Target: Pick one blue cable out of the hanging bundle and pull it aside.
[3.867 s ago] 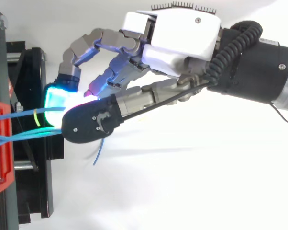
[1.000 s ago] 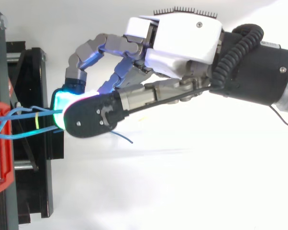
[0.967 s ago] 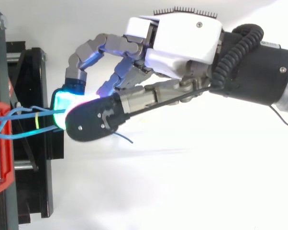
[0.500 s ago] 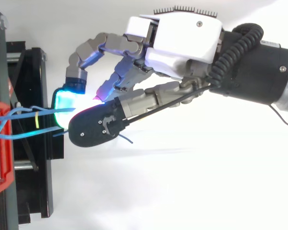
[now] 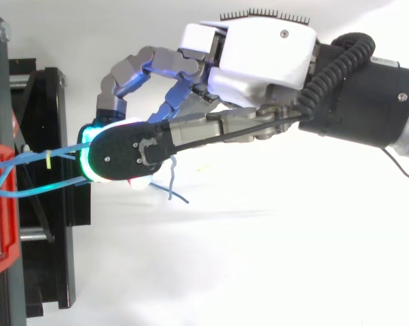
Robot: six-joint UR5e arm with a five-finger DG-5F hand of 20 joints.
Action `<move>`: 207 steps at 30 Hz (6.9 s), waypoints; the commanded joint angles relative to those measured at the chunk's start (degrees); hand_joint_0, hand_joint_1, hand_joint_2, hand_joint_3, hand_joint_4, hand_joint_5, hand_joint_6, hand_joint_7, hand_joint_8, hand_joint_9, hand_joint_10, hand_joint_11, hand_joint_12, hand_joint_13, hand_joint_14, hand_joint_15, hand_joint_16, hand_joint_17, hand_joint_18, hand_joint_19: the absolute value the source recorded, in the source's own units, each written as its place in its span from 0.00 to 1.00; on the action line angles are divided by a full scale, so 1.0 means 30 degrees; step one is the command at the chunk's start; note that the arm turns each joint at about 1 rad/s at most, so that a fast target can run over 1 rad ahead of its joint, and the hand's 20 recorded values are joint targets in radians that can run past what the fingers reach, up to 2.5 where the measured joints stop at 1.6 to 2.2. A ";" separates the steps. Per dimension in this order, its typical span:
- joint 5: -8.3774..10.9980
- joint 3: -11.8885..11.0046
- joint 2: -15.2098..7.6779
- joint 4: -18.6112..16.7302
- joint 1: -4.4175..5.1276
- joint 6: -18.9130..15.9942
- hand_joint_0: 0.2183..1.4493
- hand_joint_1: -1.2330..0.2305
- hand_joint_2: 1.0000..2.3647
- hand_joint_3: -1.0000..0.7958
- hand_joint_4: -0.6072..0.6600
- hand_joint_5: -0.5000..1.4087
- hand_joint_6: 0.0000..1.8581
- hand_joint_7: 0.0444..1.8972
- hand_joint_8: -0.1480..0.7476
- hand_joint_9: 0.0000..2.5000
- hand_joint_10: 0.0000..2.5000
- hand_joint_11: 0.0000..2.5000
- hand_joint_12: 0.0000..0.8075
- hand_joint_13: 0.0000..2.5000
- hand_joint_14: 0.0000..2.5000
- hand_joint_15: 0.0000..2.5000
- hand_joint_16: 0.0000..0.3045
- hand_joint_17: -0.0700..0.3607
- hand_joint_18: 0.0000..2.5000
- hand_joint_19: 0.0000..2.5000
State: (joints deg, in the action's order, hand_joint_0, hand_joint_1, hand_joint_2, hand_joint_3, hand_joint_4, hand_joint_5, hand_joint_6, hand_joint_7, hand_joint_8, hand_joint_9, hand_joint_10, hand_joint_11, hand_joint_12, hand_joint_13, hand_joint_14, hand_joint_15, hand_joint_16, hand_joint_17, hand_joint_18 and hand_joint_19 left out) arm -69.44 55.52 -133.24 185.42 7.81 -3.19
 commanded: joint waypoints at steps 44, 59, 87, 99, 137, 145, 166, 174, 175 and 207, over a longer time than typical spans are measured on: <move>-0.0058 -0.0079 0.0410 0.0509 -0.0378 -0.0051 0.31 0.33 0.01 0.50 0.46 0.21 0.50 0.45 0.51 0.42 0.01 0.23 0.47 0.36 0.01 0.19 0.20 0.48 0.32 0.18; -0.0058 -0.0108 0.0703 0.1095 -0.0437 0.0183 0.35 0.30 0.01 0.52 0.38 0.20 0.52 0.44 0.49 0.41 0.01 0.23 0.45 0.35 0.01 0.19 0.19 0.46 0.30 0.18; -0.0058 -0.0108 0.0703 0.1271 -0.0495 0.0095 0.24 0.50 0.00 0.28 0.50 0.19 0.50 0.40 0.49 0.40 0.01 0.23 0.44 0.34 0.01 0.20 0.18 0.44 0.29 0.20; -0.0058 -0.0108 0.0703 0.1417 -0.0524 0.0066 0.32 0.33 0.00 0.54 0.41 0.21 0.51 0.46 0.52 0.43 0.01 0.22 0.48 0.37 0.01 0.18 0.21 0.49 0.33 0.18; 0.0001 -0.0079 0.0703 0.2150 -0.0524 0.0007 0.26 0.44 0.00 0.28 0.48 0.21 0.50 0.44 0.47 0.42 0.01 0.23 0.43 0.35 0.01 0.21 0.17 0.43 0.29 0.20; 0.0001 -0.0108 0.0703 0.2179 -0.0495 0.0007 0.23 0.49 0.00 0.28 0.48 0.22 0.49 0.47 0.48 0.44 0.01 0.23 0.44 0.36 0.01 0.20 0.17 0.44 0.30 0.20; -0.0410 -0.0079 0.0703 0.2531 -0.0495 0.0007 0.31 0.41 0.01 0.35 0.40 0.24 0.48 0.53 0.43 0.46 0.01 0.23 0.39 0.37 0.01 0.22 0.15 0.40 0.30 0.21; -0.0410 -0.0079 0.0703 0.2531 -0.0495 0.0007 0.31 0.40 0.01 0.34 0.41 0.24 0.48 0.51 0.43 0.46 0.01 0.23 0.39 0.36 0.01 0.22 0.15 0.40 0.29 0.21; -0.0410 -0.0108 0.0703 0.2531 -0.0524 0.0007 0.32 0.39 0.01 0.34 0.41 0.24 0.48 0.52 0.43 0.46 0.01 0.23 0.39 0.37 0.01 0.22 0.15 0.40 0.29 0.21; -0.0380 -0.0079 0.0703 0.3146 -0.0378 -0.0374 0.33 0.32 0.00 0.44 0.39 0.27 0.45 0.55 0.46 0.50 0.01 0.15 0.45 0.41 0.01 0.20 0.19 0.47 0.33 0.16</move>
State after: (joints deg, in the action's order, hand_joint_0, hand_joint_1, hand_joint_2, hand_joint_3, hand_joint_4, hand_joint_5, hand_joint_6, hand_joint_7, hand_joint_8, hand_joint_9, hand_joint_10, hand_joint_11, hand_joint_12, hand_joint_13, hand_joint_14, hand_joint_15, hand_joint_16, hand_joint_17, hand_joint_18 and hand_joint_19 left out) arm -70.58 55.28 -131.13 194.59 6.59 -4.30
